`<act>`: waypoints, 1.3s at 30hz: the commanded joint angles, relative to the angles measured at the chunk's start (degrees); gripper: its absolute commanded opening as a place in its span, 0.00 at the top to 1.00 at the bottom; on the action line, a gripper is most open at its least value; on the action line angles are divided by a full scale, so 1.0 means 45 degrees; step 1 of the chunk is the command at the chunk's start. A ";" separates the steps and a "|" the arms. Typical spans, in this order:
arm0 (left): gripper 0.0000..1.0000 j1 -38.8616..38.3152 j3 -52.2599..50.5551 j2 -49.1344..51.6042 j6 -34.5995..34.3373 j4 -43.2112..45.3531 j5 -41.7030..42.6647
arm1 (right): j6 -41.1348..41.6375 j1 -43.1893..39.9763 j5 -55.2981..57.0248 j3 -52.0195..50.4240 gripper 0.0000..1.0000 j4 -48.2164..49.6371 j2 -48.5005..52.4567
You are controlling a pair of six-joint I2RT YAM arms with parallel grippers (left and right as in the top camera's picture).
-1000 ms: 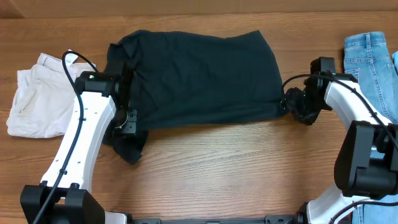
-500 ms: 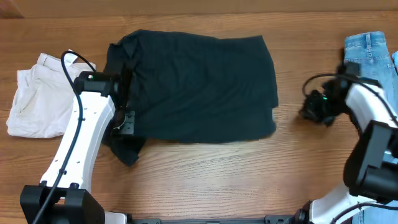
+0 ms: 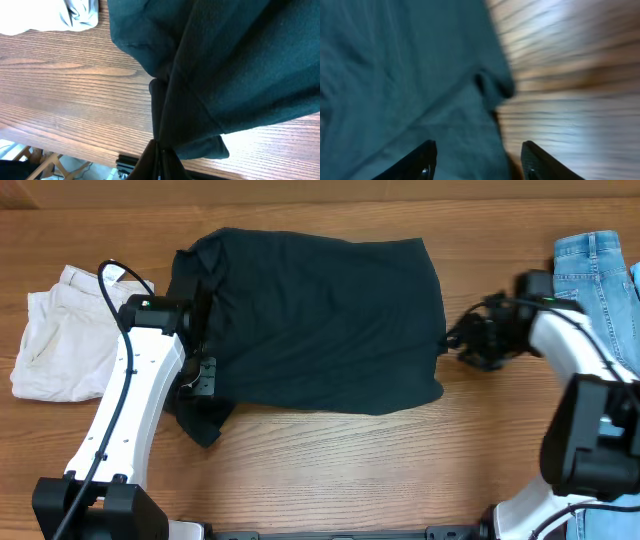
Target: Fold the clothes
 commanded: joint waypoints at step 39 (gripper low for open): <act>0.96 0.0078 0.0136 -0.0063 0.0209 -0.0039 -0.0238 | 0.1020 0.1501 0.1909 -0.1083 0.43 0.0631 0.0369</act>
